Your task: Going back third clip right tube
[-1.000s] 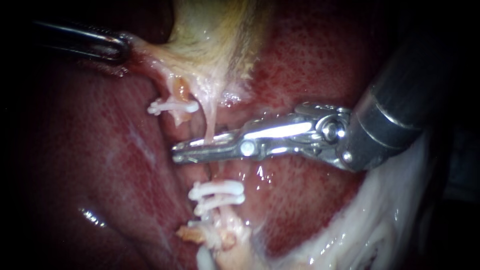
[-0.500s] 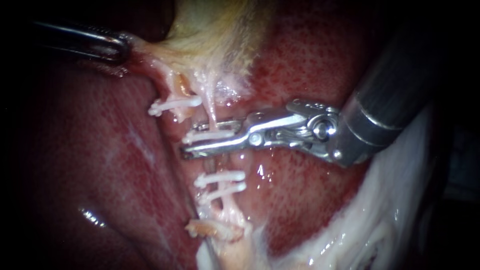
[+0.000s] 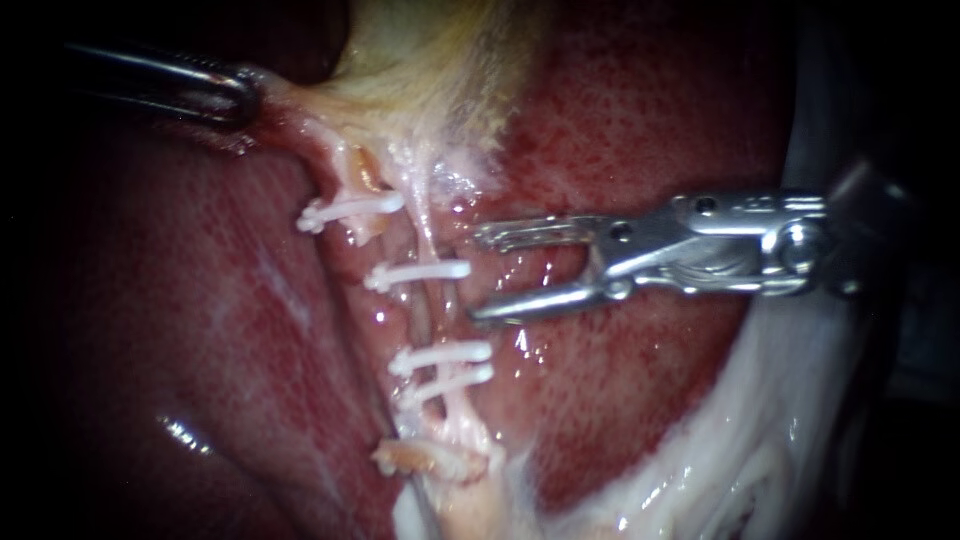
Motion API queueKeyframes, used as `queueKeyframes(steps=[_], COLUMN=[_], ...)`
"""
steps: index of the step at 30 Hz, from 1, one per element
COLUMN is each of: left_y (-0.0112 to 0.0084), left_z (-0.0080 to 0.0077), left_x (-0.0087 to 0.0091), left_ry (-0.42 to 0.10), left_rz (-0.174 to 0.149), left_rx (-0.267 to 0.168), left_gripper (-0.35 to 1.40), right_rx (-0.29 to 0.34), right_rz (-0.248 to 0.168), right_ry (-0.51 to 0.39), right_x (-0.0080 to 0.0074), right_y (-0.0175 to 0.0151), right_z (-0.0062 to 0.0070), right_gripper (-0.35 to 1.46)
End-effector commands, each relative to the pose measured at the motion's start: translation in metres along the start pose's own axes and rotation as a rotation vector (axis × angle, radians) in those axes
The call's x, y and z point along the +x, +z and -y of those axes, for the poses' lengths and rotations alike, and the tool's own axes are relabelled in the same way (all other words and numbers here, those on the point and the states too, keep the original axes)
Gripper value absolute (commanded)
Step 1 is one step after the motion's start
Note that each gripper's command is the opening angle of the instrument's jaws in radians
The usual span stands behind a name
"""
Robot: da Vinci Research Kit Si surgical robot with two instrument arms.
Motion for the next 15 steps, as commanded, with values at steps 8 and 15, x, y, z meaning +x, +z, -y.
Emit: queueKeyframes(steps=[8, 15], left_y=[0.0001, 0.0013], left_z=[0.0003, 0.0013], left_x=[0.0, -0.0011], left_ry=[0.0, 0.005], left_rz=[0.0, -0.001], left_rx=[-0.001, 0.007], left_gripper=[-0.35, -0.35], right_rx=[0.003, 0.0], right_rz=[0.017, 0.019], right_ry=[-0.103, -0.116], right_x=[-0.0011, -0.0015], right_y=[-0.0042, -0.0051], right_z=[0.002, 0.0023], right_gripper=[0.5, 0.5])
